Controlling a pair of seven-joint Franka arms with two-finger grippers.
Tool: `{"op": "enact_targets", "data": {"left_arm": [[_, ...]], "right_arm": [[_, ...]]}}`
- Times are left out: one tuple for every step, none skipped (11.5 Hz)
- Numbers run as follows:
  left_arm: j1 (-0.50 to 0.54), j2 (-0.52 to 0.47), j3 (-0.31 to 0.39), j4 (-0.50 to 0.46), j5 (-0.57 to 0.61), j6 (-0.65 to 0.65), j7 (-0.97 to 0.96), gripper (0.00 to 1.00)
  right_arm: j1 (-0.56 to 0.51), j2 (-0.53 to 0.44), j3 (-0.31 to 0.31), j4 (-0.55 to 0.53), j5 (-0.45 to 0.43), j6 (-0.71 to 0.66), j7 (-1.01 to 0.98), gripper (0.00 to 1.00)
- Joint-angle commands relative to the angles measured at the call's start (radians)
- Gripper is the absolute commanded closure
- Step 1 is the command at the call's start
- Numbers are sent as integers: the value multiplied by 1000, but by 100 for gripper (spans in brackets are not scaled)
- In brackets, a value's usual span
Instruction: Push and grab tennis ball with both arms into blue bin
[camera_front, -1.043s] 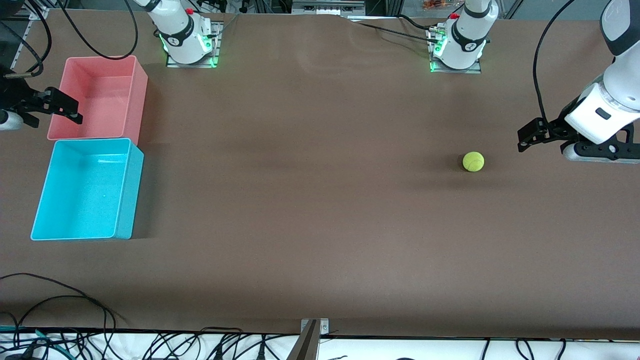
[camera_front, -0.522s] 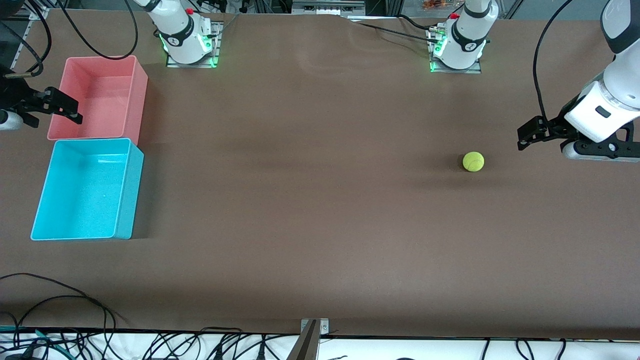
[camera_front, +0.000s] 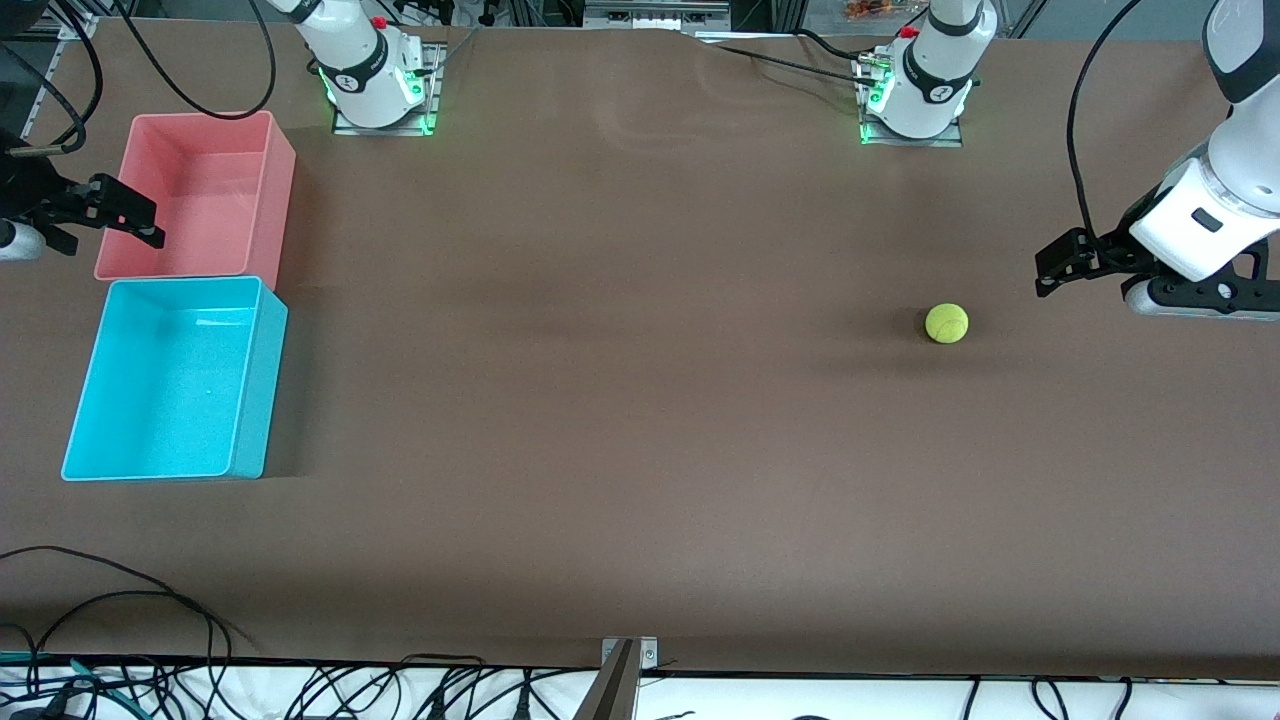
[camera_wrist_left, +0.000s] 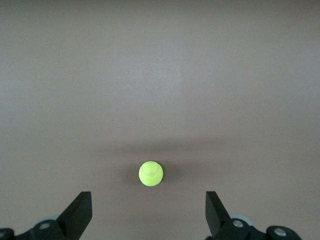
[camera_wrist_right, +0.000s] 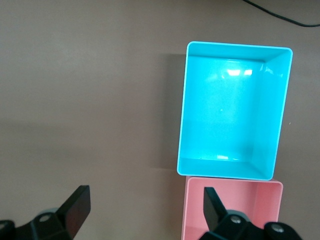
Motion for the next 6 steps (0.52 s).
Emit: {"op": "enact_targets", "data": {"left_arm": [[11,-6,0,12,-30,-25,28,0],[11,-5,2,11,-30,-25,28,0],[11,-5,0,12,-30,-25,28,0],[11,-5,0,12,-30,-25,28,0],[11,-5,0,11,-30,-25,28,0],[11,-5,0,11,-30,-25,28,0]], "right_arm": [[-1,9,0,31,-8,-27,1,0],[-1,9,-1,32,-8,-27,-1,0],[-1,9,0,32,-10,-29,1,0],[-3,9,0,34,-10,-29,1,0],[-3,11,-1,39,-8,-29,-1,0],[-3,11,0,37,-10,-31,1,0]]}}
